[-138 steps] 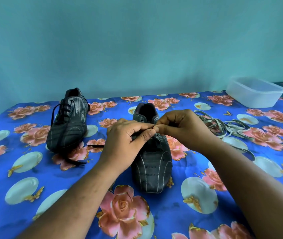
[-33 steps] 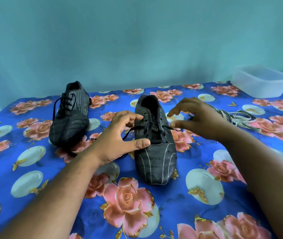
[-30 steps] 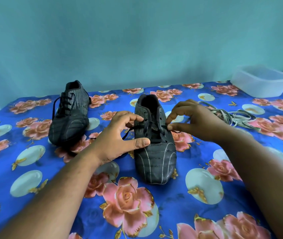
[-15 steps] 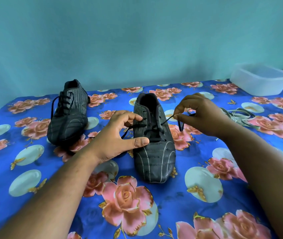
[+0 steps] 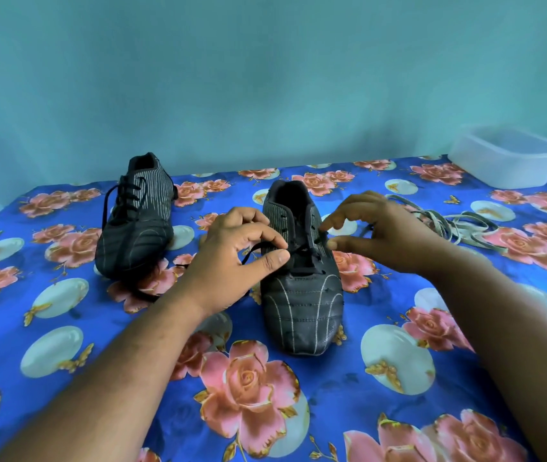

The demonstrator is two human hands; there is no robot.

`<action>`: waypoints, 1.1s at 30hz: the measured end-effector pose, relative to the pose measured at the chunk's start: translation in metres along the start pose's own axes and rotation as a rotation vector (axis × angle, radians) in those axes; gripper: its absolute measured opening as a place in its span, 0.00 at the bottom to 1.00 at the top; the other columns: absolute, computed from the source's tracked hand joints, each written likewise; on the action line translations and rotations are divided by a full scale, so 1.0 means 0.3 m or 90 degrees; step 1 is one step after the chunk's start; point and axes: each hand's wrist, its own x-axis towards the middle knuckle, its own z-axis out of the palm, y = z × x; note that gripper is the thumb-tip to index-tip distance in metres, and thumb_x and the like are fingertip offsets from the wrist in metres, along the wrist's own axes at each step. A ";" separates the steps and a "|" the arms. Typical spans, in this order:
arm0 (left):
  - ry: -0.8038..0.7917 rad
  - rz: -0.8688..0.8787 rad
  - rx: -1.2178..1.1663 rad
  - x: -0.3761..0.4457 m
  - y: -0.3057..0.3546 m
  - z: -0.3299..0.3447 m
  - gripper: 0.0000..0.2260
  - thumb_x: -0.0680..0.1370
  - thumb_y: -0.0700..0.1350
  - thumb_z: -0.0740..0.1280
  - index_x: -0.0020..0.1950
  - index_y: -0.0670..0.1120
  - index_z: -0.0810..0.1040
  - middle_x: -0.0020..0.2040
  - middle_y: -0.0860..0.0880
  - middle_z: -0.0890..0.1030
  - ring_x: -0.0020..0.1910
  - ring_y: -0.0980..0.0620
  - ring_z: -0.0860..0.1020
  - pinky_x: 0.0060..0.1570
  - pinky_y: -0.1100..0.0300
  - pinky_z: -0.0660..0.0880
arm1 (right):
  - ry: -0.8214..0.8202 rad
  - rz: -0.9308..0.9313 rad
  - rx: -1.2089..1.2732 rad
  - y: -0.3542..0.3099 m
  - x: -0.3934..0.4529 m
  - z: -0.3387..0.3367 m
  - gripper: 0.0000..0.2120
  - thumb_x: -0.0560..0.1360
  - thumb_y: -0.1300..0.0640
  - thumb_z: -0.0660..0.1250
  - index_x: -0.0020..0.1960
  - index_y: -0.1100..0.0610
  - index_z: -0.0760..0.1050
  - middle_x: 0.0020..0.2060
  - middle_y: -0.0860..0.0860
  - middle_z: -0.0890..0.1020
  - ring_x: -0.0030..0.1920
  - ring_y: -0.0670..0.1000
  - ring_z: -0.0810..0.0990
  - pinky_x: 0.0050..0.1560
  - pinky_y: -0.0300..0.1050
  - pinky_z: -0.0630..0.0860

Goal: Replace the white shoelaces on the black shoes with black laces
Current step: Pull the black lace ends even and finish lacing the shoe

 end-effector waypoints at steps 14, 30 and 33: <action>0.127 0.002 0.095 -0.006 0.061 0.061 0.11 0.71 0.63 0.65 0.42 0.60 0.83 0.52 0.61 0.75 0.56 0.57 0.71 0.62 0.41 0.69 | -0.026 0.004 0.018 -0.001 0.003 0.015 0.05 0.78 0.51 0.73 0.49 0.43 0.78 0.49 0.38 0.81 0.57 0.47 0.75 0.60 0.47 0.71; 0.058 -0.072 0.031 -0.004 0.033 0.017 0.16 0.68 0.69 0.63 0.48 0.64 0.81 0.56 0.70 0.74 0.64 0.60 0.69 0.69 0.40 0.64 | -0.007 0.029 0.010 0.007 0.003 0.012 0.02 0.79 0.50 0.71 0.49 0.47 0.79 0.48 0.37 0.81 0.56 0.45 0.75 0.53 0.46 0.74; 0.051 -0.055 0.038 -0.006 0.035 0.012 0.13 0.66 0.67 0.65 0.47 0.66 0.81 0.56 0.70 0.74 0.64 0.61 0.69 0.69 0.39 0.63 | -0.010 0.029 0.007 0.008 0.003 0.013 0.07 0.77 0.43 0.67 0.50 0.46 0.79 0.48 0.37 0.81 0.56 0.46 0.75 0.55 0.48 0.74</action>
